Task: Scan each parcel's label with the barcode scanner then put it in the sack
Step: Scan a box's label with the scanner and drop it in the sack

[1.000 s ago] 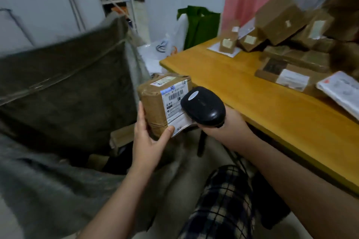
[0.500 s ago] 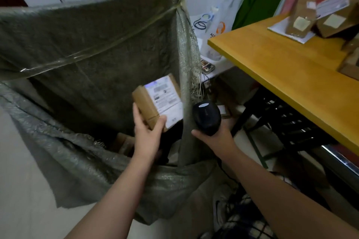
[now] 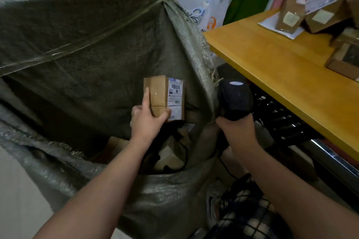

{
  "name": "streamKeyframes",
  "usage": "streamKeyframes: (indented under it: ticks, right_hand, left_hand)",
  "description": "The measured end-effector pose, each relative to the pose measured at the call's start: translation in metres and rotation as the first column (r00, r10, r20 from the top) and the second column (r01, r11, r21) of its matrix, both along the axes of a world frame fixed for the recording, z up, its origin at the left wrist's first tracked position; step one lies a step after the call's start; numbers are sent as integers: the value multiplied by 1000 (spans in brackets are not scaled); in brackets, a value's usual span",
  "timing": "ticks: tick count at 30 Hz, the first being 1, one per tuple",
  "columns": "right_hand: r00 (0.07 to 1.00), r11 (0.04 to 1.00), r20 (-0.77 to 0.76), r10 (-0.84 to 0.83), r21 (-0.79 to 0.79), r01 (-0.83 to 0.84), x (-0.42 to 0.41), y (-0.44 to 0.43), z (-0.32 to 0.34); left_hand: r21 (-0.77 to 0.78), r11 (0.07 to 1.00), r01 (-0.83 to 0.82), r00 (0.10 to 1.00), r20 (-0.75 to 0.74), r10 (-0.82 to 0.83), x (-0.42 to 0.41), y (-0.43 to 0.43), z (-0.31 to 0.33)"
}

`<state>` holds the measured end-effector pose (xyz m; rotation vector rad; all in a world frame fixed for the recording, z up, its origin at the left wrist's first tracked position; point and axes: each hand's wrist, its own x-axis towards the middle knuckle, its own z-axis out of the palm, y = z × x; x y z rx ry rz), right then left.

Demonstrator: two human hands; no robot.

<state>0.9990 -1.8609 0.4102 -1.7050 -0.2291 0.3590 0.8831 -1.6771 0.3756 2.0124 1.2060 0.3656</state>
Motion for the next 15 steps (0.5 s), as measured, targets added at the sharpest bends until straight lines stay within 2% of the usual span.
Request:
streamKeyframes:
  ticks: [4, 7, 9, 12, 15]
  right_hand:
    - [994, 990, 57, 96, -111, -89, 14, -20, 21]
    - [990, 989, 60, 130, -80, -125, 11, -18, 28]
    - [993, 993, 54, 102, -73, -98, 12, -16, 30]
    - [996, 979, 47, 73, -194, -62, 26, -18, 34]
    - [976, 934, 112, 188, -329, -142, 29, -19, 43]
  left_hand:
    - [88, 981, 170, 951, -274, -141, 15, -6, -4]
    - [180, 929, 325, 879, -418, -227, 25, -15, -4]
    - [234, 914, 330, 885, -413, -214, 27, -18, -1]
    - [317, 906, 280, 939, -286, -190, 27, -28, 13]
    - [414, 863, 288, 955, -197, -224, 27, -38, 34]
